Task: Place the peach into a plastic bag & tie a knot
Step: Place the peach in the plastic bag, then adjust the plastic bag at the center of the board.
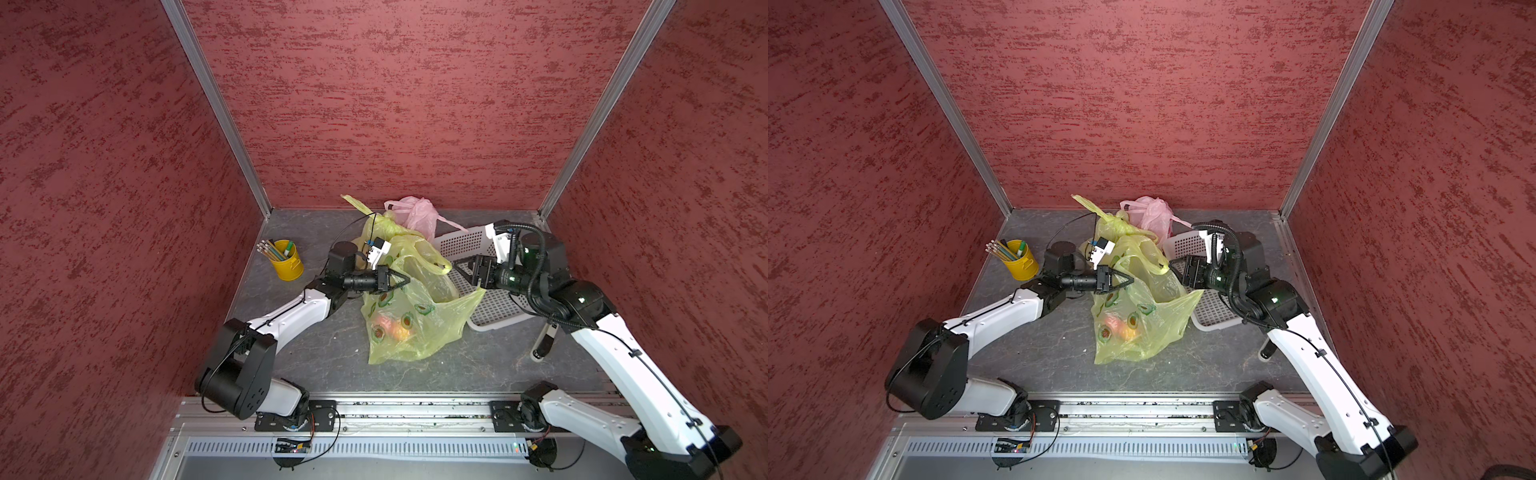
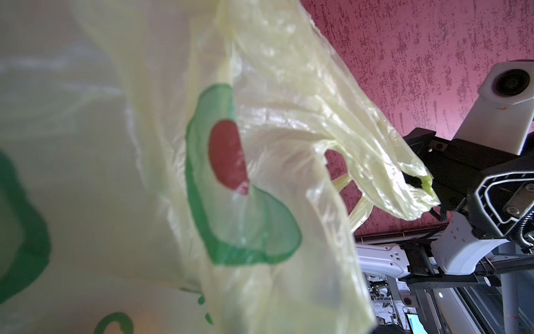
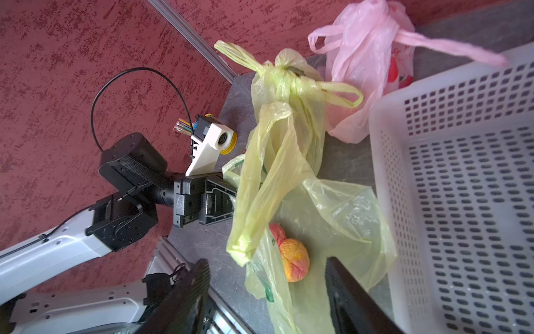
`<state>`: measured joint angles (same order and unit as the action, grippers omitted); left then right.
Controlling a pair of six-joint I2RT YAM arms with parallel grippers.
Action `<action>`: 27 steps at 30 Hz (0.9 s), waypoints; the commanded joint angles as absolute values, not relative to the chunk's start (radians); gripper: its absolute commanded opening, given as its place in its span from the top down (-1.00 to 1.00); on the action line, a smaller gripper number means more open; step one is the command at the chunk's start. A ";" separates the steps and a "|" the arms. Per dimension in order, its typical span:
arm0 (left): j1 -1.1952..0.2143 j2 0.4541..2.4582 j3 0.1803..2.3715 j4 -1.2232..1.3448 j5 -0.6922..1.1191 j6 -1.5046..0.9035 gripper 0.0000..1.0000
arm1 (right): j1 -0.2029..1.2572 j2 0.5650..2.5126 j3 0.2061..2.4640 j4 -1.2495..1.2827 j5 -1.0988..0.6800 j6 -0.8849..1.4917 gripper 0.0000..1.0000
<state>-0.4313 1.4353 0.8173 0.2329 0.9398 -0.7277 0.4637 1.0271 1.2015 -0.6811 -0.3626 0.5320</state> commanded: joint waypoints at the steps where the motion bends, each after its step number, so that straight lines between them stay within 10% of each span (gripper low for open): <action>1: -0.426 1.439 0.817 0.253 0.929 -0.730 1.00 | 0.489 1.029 1.204 -0.686 -0.390 0.636 -0.28; 15: -0.431 1.437 0.815 0.250 0.935 -0.730 1.00 | 0.572 1.111 1.181 -0.553 -0.336 0.697 -0.03; 27: -0.427 1.369 0.818 0.119 0.929 -0.657 0.91 | 0.571 1.260 1.383 -0.594 -0.220 0.501 0.99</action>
